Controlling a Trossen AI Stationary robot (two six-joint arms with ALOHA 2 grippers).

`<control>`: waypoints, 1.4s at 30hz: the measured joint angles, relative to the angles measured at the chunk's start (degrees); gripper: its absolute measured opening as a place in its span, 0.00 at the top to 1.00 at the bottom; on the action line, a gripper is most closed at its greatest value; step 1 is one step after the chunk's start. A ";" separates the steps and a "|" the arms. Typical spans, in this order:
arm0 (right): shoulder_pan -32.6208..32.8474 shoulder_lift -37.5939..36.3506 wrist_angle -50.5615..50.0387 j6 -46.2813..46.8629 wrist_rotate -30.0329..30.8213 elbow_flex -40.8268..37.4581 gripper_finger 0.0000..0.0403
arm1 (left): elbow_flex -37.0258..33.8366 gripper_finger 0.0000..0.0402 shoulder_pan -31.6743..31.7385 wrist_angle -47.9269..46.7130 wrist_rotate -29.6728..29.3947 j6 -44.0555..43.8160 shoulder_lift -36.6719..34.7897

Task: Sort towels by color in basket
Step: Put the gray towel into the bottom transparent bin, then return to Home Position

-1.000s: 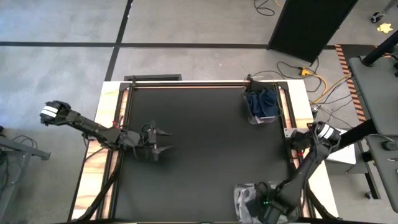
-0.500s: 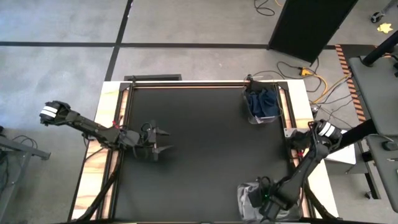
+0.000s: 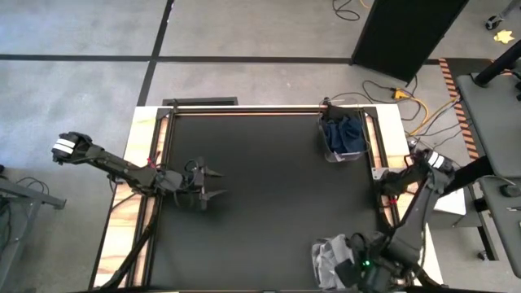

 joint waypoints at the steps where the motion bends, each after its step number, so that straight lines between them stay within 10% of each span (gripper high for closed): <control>1: 0.68 0.40 0.52 0.65 0.00 0.28 0.39 | 0.00 0.40 0.00 -0.30 0.02 -0.29 0.00; 9: 2.86 8.04 2.29 7.25 -15.47 -6.02 0.51 | -0.02 0.40 0.00 -1.15 0.22 -1.96 0.09; 22: -1.72 6.05 17.11 -3.94 -17.30 -17.02 0.64 | 0.39 0.40 0.00 -1.43 0.59 -1.53 0.04; 37: 0.80 -1.07 1.96 2.78 -10.18 -2.64 0.38 | 0.39 0.40 -0.02 -4.08 1.25 -6.29 0.02; 42: -1.58 -1.12 0.55 -7.90 -0.70 -2.22 0.38 | 0.16 0.40 -0.07 -5.70 8.37 -7.56 0.04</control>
